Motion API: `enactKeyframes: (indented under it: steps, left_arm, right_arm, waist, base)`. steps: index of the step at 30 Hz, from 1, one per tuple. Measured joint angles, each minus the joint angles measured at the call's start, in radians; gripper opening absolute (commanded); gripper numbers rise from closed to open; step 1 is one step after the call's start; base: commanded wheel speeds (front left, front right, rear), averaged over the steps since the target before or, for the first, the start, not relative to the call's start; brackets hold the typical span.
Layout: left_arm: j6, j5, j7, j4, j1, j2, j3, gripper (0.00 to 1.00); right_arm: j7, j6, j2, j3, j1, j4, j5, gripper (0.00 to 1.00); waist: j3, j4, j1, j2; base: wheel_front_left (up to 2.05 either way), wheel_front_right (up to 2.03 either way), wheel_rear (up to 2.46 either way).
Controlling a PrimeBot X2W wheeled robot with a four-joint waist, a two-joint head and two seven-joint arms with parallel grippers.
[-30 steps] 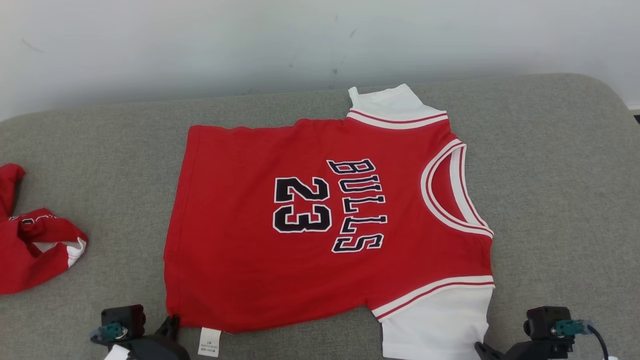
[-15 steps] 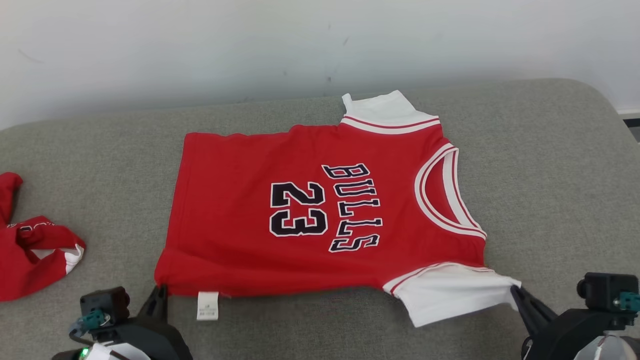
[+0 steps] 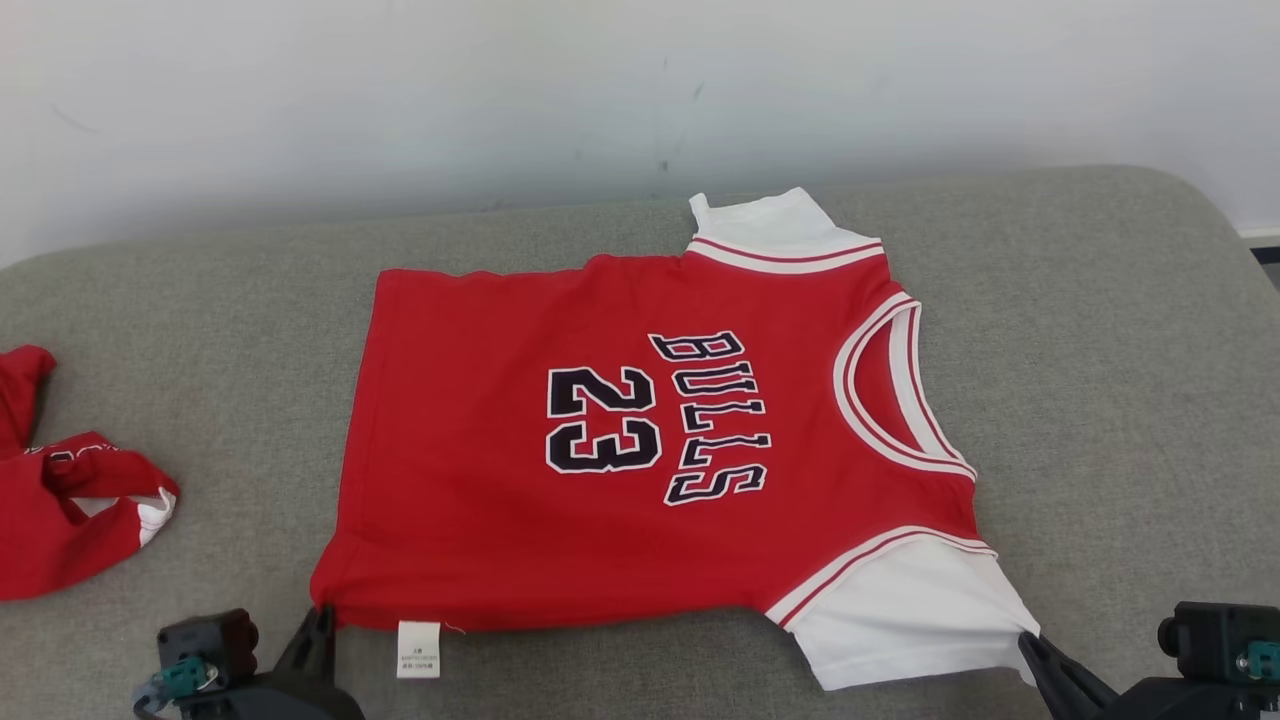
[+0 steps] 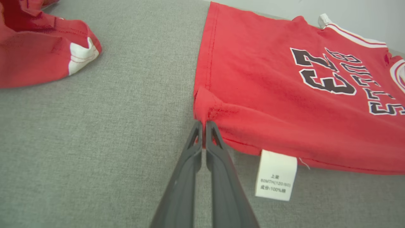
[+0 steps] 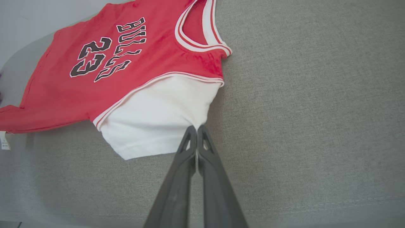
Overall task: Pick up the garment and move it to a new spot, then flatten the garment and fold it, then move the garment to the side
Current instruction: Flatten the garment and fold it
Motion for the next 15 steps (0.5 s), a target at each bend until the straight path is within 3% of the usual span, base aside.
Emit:
enactKeyframes:
  steps: [8, 15]
  left_arm:
    - [0.001, -0.001, 0.045, -0.063, 0.025, 0.009, 0.010, 0.00]
    - [0.008, 0.008, 0.081, -0.084, -0.039, -0.002, 0.008, 0.00]
  right_arm:
    - [0.012, 0.000, 0.013, -0.026, -0.013, -0.064, 0.009, 0.00]
    - [0.022, 0.000, -0.004, -0.046, -0.143, -0.069, 0.010, 0.00]
  waist:
    - [0.026, 0.004, 0.0000, 0.0000]
    - [0.049, 0.005, 0.0001, 0.0000]
  base:
    - [0.00, 0.00, 0.00]
    - [0.00, 0.00, 0.00]
